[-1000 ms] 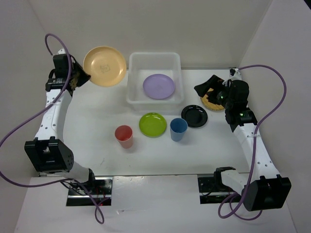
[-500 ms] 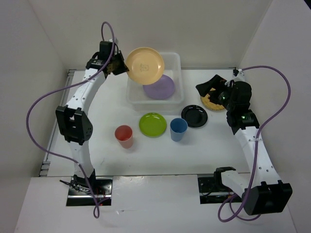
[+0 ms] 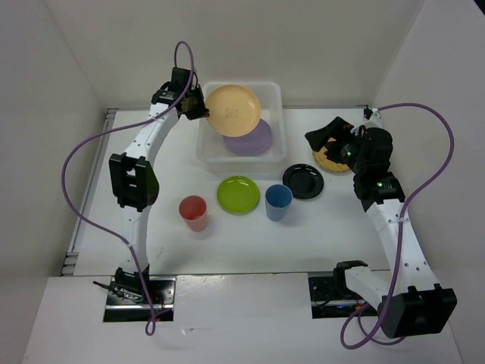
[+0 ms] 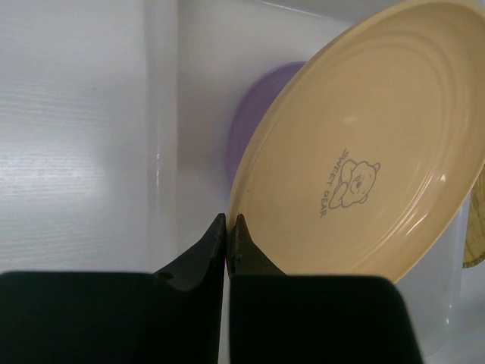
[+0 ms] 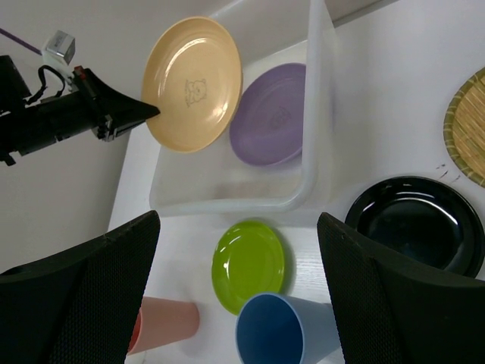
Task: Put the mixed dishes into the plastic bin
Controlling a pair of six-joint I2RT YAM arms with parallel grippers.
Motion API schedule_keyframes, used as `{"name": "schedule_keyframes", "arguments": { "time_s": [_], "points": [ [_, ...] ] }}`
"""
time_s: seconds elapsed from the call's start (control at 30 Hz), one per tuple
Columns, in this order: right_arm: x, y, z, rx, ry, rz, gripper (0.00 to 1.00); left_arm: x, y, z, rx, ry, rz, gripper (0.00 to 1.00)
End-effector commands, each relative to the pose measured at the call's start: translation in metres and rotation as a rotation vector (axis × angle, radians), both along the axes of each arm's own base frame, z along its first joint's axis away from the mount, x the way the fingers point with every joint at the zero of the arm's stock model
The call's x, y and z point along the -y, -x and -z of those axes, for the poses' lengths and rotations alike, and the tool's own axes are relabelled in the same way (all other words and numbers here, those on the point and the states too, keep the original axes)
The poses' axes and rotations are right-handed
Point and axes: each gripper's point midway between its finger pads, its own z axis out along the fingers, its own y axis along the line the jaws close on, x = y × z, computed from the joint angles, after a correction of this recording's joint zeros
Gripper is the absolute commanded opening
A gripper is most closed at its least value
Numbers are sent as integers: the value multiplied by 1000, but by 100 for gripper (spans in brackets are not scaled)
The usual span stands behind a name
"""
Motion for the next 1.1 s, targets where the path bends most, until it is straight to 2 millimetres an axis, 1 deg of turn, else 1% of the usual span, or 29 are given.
{"name": "schedule_keyframes", "arguments": {
  "time_s": [0.0,0.03,0.07,0.1,0.13,0.17,0.2,0.23,0.27,0.33,0.37,0.4,0.43,0.47,0.53,0.57,0.6,0.63,0.67,0.73,0.83,0.87,0.9,0.93,0.97,1.03,1.07],
  "points": [
    [0,0,-22,68,4,9,89,13,-15,-11,38,33,32,0],
    [2,-1,-16,56,7,19,89,19,-15,-8,25,30,43,0],
    [2,-1,-16,55,7,20,89,20,-20,14,-12,14,49,0],
    [2,-1,-11,45,7,19,89,25,-21,-1,12,-2,55,0],
    [2,-1,-11,45,7,19,89,33,-24,18,-17,-17,59,0],
    [2,-1,-11,45,7,19,89,30,-21,23,-42,-38,58,0],
    [2,-1,-11,45,7,19,89,36,-26,-4,30,-33,55,0],
    [3,-1,-11,45,9,28,89,37,-30,17,1,-41,56,0],
    [3,-1,-11,45,9,28,89,40,-25,21,-19,-54,56,0],
    [3,-1,-11,45,9,28,89,41,-27,21,-3,-43,50,0],
    [3,-1,-11,45,9,28,89,44,-28,39,-39,-42,62,0],
    [3,-1,-11,45,9,28,89,43,-27,46,-57,-46,62,0],
    [3,-1,-11,45,9,28,89,48,-26,54,-67,-62,61,0],
    [3,-1,-11,45,9,28,89,54,-23,47,-52,-59,71,0],
    [3,-3,-8,36,10,28,89,52,-23,64,-81,-75,63,0],
    [3,-3,-8,36,10,28,89,49,-23,68,-88,-90,51,0],
    [3,-3,-8,36,10,28,89,53,-24,72,-81,-100,49,2],
    [3,-3,-8,36,10,28,89,50,-23,74,-88,-113,39,4],
    [3,-3,-8,36,10,28,89,48,-24,74,-86,-120,31,9],
    [3,-3,-8,36,10,28,89,48,-24,88,-108,-127,32,20],
    [3,-3,-8,36,10,28,89,46,-24,94,-115,-137,25,23],
    [3,-3,-8,36,10,28,89,46,-24,101,-127,-141,25,26],
    [3,-3,-8,36,10,28,89,46,-24,101,-127,-141,25,28],
    [3,-3,-8,36,10,28,89,47,-26,106,-127,-141,25,28],
    [3,-3,-8,36,10,28,89,47,-26,106,-127,-141,25,28],
    [3,-3,-8,36,10,28,89,47,-26,106,-127,-141,25,32],
    [3,-3,-8,36,10,28,89,47,-26,98,-115,-137,25,33]
  ]
}}
